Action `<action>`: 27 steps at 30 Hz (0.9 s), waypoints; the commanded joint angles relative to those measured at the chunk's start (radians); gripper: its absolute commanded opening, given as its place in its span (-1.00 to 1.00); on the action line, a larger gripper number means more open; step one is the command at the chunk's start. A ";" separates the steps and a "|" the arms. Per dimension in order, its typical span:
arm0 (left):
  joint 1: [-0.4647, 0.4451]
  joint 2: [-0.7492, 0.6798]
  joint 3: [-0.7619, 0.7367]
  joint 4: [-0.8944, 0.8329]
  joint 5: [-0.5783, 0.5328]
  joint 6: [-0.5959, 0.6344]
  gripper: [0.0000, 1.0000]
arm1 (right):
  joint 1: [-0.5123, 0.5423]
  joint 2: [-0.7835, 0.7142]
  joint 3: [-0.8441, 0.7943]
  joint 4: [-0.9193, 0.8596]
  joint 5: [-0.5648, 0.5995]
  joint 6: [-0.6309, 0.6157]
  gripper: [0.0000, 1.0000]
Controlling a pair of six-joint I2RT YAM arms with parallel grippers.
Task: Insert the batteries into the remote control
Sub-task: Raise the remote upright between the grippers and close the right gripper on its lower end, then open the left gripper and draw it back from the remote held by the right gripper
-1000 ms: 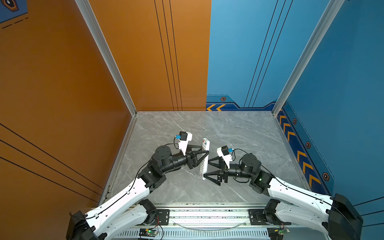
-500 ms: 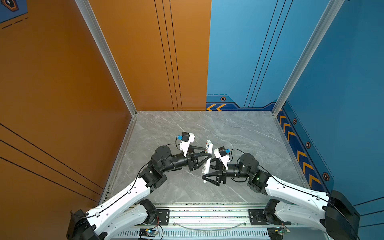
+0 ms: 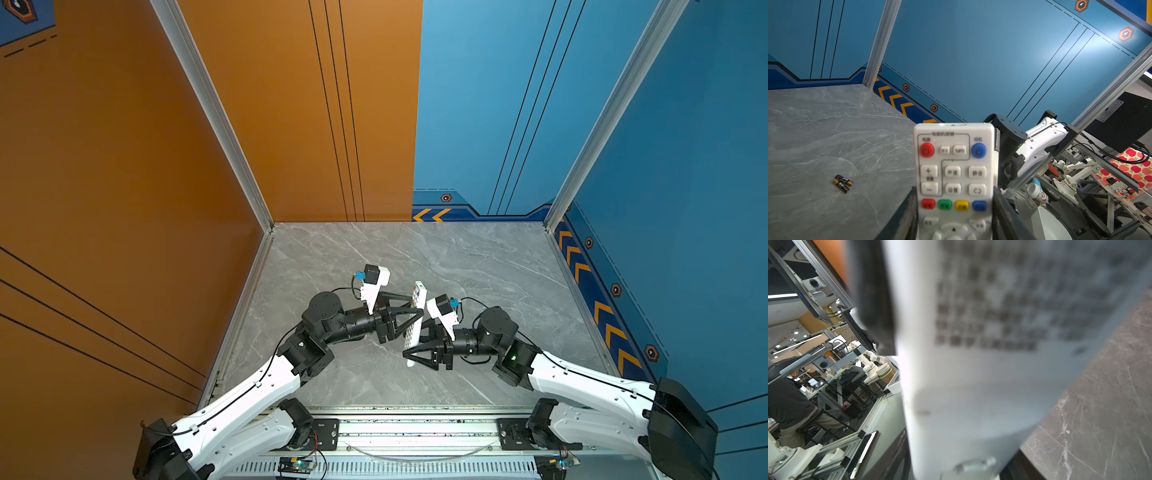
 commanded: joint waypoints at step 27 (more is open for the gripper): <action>-0.007 -0.001 0.008 -0.071 -0.174 0.041 0.08 | -0.043 -0.094 0.010 -0.193 0.185 -0.104 -1.00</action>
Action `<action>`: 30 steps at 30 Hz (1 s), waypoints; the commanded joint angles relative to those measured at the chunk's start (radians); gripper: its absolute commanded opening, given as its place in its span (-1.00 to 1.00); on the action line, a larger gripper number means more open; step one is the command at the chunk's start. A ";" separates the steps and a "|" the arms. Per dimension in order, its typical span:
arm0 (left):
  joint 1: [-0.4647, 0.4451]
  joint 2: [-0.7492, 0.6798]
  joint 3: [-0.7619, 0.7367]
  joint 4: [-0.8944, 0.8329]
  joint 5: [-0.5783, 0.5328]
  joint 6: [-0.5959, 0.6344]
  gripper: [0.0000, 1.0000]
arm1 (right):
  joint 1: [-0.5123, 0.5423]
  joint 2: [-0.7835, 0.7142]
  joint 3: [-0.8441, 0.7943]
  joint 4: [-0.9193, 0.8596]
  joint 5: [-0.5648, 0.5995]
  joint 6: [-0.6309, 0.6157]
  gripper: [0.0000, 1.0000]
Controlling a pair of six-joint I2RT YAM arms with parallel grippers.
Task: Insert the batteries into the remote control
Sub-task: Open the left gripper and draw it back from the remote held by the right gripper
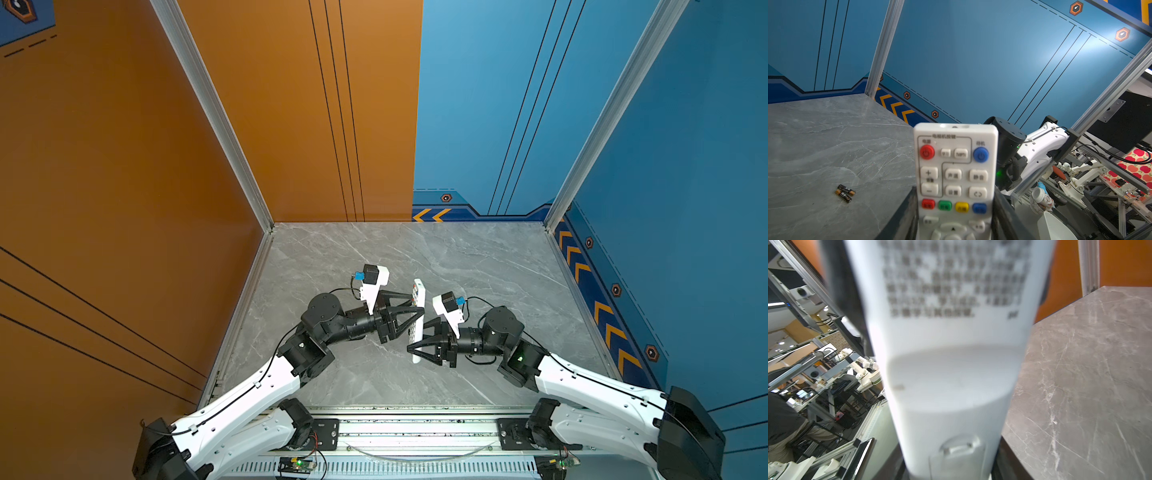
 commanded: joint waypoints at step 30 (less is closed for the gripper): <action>-0.006 -0.068 0.004 -0.308 -0.416 0.023 1.00 | 0.029 -0.034 0.065 -0.424 0.567 -0.256 -1.00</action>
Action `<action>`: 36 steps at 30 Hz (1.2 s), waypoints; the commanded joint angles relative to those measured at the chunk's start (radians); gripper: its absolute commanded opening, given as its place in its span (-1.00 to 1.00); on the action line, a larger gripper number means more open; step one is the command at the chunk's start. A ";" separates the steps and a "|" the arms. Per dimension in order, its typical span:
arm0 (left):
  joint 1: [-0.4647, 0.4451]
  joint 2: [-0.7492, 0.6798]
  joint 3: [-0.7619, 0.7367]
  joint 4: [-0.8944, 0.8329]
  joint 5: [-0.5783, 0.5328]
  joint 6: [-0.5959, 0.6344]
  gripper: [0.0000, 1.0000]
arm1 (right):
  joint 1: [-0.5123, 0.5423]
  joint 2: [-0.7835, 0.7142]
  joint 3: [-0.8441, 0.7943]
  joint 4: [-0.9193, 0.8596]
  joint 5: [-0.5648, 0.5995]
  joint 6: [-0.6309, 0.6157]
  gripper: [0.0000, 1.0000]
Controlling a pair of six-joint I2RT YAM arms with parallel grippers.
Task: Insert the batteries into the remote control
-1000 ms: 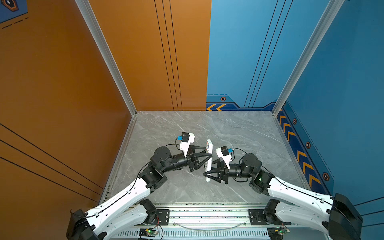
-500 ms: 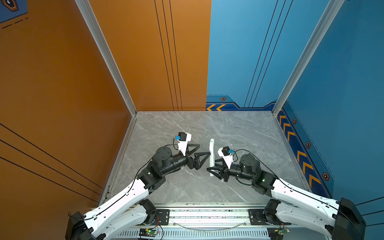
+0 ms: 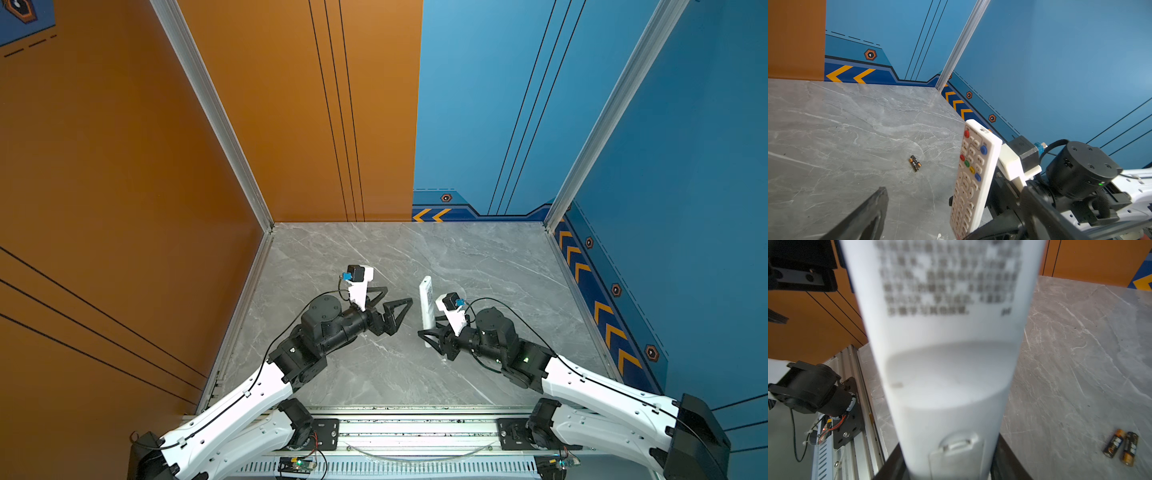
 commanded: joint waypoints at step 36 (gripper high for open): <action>-0.138 0.018 0.037 -0.097 -0.351 -0.148 0.52 | 0.075 0.081 0.054 -0.049 0.328 -0.056 -1.00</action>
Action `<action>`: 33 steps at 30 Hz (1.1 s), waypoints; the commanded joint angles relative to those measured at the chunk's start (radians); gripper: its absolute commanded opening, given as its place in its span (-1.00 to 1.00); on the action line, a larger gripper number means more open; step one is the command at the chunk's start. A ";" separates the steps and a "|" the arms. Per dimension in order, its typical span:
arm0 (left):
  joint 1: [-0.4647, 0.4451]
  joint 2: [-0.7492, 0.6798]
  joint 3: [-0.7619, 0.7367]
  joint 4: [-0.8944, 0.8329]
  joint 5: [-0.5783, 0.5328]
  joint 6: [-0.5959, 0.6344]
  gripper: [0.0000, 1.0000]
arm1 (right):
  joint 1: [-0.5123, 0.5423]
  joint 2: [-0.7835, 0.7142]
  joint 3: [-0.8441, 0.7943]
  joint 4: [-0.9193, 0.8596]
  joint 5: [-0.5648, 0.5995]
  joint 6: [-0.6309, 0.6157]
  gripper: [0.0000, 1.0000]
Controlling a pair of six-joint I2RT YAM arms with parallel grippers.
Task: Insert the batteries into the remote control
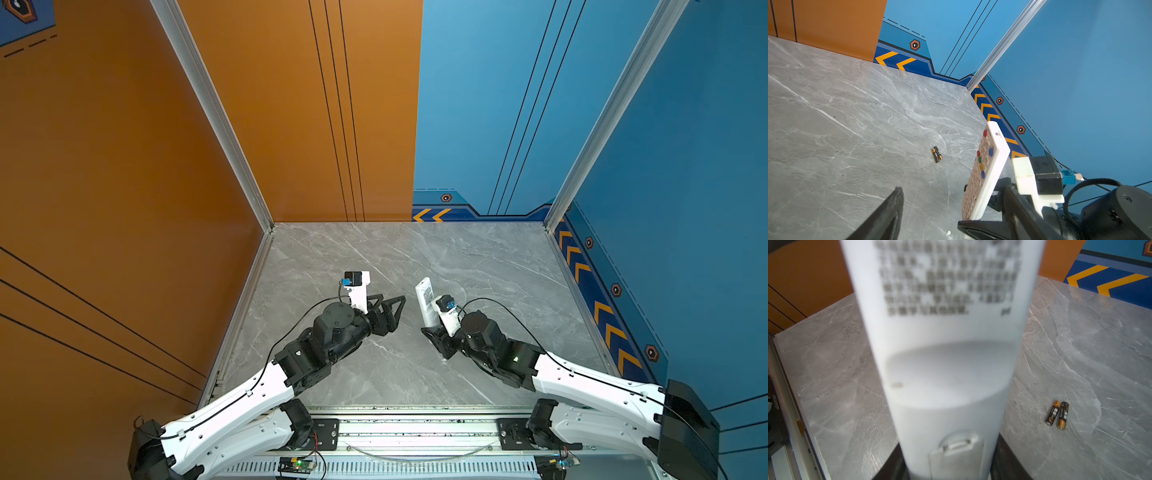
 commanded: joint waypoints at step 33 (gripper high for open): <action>-0.091 0.275 0.171 0.108 -0.082 0.002 0.22 | 0.018 0.030 0.003 0.070 0.054 0.023 -1.00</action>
